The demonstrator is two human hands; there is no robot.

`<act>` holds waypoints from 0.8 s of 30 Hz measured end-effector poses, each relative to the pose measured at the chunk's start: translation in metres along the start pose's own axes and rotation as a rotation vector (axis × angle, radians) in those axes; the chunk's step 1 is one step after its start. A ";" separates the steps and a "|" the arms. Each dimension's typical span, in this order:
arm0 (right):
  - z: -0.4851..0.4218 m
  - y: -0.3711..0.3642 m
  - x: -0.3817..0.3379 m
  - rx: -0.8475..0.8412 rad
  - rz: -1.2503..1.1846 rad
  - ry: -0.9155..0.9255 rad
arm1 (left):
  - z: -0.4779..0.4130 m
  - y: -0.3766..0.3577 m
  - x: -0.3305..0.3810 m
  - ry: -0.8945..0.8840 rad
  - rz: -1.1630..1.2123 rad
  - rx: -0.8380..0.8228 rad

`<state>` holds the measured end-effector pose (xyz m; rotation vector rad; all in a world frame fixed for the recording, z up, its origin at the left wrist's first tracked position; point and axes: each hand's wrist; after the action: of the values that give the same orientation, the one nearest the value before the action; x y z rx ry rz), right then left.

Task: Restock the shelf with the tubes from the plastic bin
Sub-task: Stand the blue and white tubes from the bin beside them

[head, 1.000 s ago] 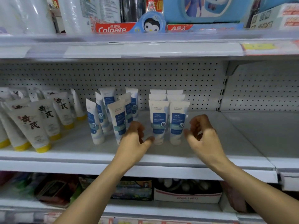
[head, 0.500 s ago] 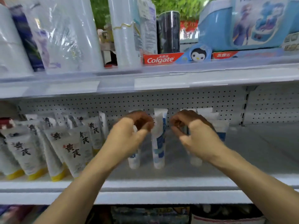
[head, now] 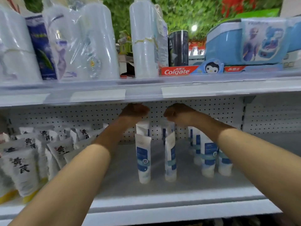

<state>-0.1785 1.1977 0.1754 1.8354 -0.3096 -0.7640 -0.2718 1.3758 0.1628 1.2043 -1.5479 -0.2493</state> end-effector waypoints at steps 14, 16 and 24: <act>-0.051 -0.018 0.028 -0.016 -0.033 -0.124 | -0.038 -0.023 -0.023 0.090 -0.344 -0.262; -0.054 -0.018 0.032 -0.024 -0.058 -0.106 | -0.042 -0.020 -0.024 0.052 -0.375 -0.268; -0.048 -0.003 0.041 -0.108 -0.040 -0.026 | -0.052 -0.037 -0.015 -0.097 -0.327 -0.312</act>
<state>-0.1170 1.2120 0.1684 1.7358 -0.2437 -0.8175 -0.2103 1.3927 0.1477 1.2014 -1.3273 -0.7462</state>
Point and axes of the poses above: each hand's wrist, its own z-axis away from the middle knuckle, its own y-axis out of the back of the hand, x = y × z, and after that the axes turned 12 degrees about -z, right-handed
